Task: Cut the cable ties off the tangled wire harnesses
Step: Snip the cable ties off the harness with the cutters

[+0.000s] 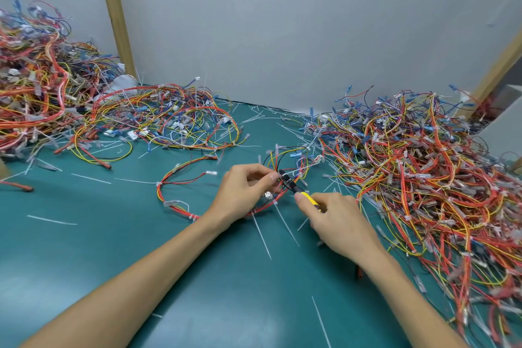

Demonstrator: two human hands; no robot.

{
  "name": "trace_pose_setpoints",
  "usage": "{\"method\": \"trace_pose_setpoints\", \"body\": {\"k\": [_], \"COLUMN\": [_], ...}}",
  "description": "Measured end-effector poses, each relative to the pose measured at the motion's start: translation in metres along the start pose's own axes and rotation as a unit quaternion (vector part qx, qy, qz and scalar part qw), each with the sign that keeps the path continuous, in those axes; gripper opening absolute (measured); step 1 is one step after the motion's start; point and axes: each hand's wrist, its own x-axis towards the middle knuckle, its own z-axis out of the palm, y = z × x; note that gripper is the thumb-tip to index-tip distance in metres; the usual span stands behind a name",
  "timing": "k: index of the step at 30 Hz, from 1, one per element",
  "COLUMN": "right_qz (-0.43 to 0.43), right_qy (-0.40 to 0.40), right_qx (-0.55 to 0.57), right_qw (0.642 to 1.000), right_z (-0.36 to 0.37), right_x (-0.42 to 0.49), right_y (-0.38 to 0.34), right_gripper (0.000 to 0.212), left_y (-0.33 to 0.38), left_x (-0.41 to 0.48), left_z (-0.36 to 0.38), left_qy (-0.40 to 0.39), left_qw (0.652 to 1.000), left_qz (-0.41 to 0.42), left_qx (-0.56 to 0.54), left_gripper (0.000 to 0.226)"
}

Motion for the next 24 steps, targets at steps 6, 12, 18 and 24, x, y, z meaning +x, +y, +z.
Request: {"method": "trace_pose_setpoints", "body": {"k": [6, 12, 18, 24], "right_qz": [-0.068, -0.116, -0.133, -0.118], "right_qy": [0.103, 0.134, 0.122, 0.097], "right_qx": [-0.122, -0.131, -0.103, -0.074], "right_qw": [0.985, 0.976, 0.978, 0.986], "right_z": [0.010, 0.009, 0.007, 0.005], "right_x": [0.001, 0.002, 0.005, 0.006], "right_y": [0.006, 0.004, 0.008, 0.010], "right_gripper": [0.049, 0.038, 0.039, 0.032], "left_y": [0.003, 0.005, 0.004, 0.007], "left_x": [0.003, 0.002, 0.003, 0.001], "left_z": [-0.005, -0.010, -0.011, -0.011], "left_qy": [-0.047, -0.074, -0.074, -0.071], "left_qw": [0.999, 0.996, 0.997, 0.997], "left_qz": [-0.016, -0.030, -0.021, -0.023], "left_qx": [-0.005, -0.040, -0.018, -0.019], "left_gripper": [0.020, 0.024, 0.019, 0.025]}}
